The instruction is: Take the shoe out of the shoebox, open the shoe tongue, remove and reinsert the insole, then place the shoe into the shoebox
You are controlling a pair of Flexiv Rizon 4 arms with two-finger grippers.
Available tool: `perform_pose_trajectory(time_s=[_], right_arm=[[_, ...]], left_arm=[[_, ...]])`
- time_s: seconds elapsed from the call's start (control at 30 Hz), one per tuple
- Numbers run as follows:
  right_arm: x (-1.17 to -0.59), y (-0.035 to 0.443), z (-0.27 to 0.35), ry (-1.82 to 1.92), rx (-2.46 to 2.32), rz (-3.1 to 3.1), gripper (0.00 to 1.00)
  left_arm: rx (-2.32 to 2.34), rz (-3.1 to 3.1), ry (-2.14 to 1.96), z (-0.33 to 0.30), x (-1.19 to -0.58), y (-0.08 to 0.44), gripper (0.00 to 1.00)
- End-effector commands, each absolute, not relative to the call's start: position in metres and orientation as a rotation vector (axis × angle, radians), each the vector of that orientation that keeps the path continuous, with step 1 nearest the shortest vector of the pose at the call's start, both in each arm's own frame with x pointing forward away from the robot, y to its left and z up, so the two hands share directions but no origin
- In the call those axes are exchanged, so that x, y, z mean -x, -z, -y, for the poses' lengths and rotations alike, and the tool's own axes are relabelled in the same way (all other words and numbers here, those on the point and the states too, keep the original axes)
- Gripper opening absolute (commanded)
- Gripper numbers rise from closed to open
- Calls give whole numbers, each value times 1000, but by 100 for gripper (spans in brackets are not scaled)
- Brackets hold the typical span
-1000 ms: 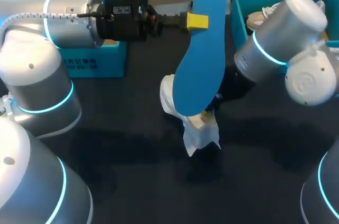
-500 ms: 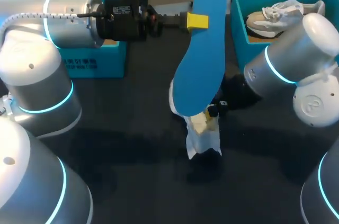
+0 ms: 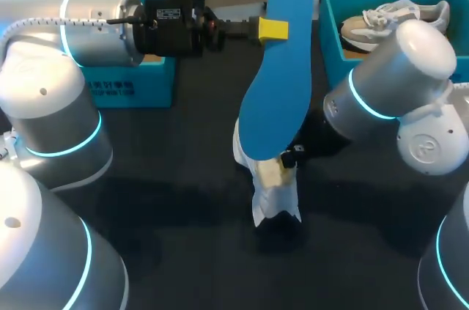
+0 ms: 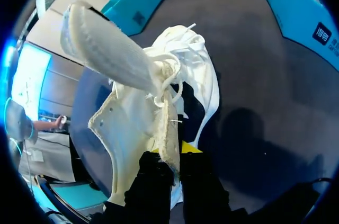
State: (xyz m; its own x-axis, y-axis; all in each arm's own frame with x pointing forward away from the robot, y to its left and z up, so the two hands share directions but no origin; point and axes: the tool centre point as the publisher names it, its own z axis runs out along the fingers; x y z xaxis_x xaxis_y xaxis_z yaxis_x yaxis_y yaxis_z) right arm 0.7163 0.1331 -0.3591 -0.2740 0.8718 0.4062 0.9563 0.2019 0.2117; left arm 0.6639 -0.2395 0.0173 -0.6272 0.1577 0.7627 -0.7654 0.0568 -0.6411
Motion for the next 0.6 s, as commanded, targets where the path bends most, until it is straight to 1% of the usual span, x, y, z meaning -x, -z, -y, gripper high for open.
perform_pose_trajectory(time_s=[0.03,0.47,0.6], right_arm=[[-715,362,-142,596,1787,2272,0],[-725,395,-149,639,1834,2225,0],[-724,398,-149,631,1838,2206,0]], left_arm=[[-621,1631,-1660,239,-663,-17,0],[-621,1631,-1660,239,-663,-17,0],[-621,1631,-1660,239,-663,-17,0]])
